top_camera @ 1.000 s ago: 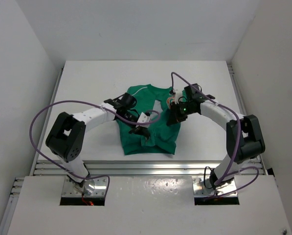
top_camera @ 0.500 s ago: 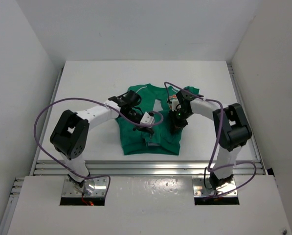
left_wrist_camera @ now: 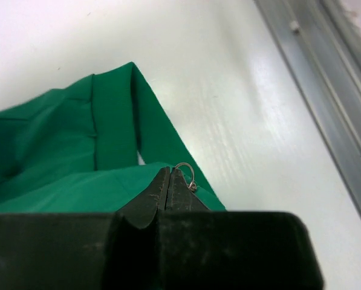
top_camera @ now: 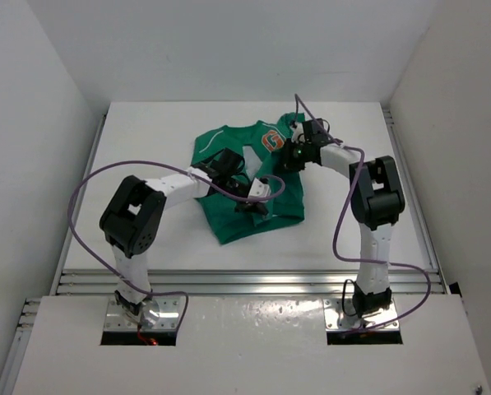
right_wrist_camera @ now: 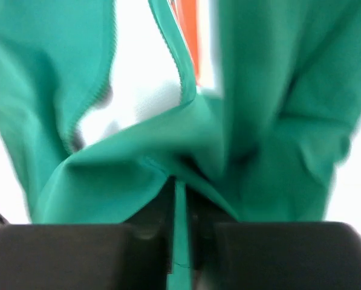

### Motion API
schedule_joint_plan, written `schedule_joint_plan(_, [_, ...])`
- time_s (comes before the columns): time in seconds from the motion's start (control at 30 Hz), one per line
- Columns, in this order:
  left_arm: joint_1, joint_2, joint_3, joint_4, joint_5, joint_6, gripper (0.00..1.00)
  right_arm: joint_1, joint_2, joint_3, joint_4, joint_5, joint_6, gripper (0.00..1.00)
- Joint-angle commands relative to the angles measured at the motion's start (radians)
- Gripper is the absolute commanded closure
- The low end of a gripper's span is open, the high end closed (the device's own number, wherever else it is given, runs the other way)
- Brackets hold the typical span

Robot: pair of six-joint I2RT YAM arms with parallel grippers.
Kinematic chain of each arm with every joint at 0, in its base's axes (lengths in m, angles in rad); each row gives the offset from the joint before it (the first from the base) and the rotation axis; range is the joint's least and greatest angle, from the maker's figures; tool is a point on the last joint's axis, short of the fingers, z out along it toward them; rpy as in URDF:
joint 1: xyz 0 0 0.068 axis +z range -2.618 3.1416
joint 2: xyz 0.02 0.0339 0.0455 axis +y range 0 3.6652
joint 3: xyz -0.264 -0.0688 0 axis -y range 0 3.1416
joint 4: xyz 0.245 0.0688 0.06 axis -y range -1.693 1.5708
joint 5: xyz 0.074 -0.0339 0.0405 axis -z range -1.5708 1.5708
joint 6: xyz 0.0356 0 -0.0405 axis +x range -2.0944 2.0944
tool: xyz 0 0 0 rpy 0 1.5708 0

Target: Zip up the jacket

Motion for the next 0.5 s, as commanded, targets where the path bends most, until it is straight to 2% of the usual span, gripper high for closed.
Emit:
schedule_joint_plan(0.0, [-0.009,0.05,0.03,0.247,0.002,-0.196,1.0,-0.038,-0.065,-0.047,0.376,-0.109,0.165,0.85])
schedule_joint_plan(0.03, [-0.009,0.05,0.03,0.298,-0.012,-0.294,1.0,-0.062,-0.09,-0.078,0.43,-0.122,0.189,0.71])
schedule_joint_plan(0.07, [-0.009,0.064,0.016,0.355,-0.023,-0.346,1.0,-0.077,-0.161,-0.183,0.558,-0.151,0.21,0.65])
schedule_joint_plan(0.1, [-0.009,0.076,0.005,0.447,-0.034,-0.433,1.0,-0.111,-0.191,-0.217,0.587,-0.182,0.279,0.6])
schedule_joint_plan(0.13, [-0.009,0.076,0.005,0.486,-0.043,-0.475,1.0,-0.119,-0.22,-0.296,0.623,-0.199,0.302,0.6])
schedule_joint_plan(0.17, [-0.009,0.088,-0.004,0.522,-0.055,-0.512,1.0,-0.14,-0.325,-0.378,0.642,-0.203,0.316,0.6])
schedule_joint_plan(0.23, [-0.009,0.102,-0.004,0.602,-0.073,-0.62,1.0,-0.156,-0.4,-0.488,0.609,-0.222,0.321,0.58])
schedule_joint_plan(0.3, [0.003,0.117,-0.015,0.653,-0.084,-0.688,1.0,-0.168,-0.543,-0.605,0.555,-0.236,0.309,0.58])
schedule_joint_plan(0.37, [0.026,0.128,-0.027,0.733,-0.096,-0.791,1.0,-0.159,-0.63,-0.67,0.509,-0.252,0.296,0.58])
schedule_joint_plan(0.47, [0.049,0.128,-0.039,0.764,-0.097,-0.818,1.0,-0.125,-0.728,-0.745,0.512,-0.279,0.302,0.6])
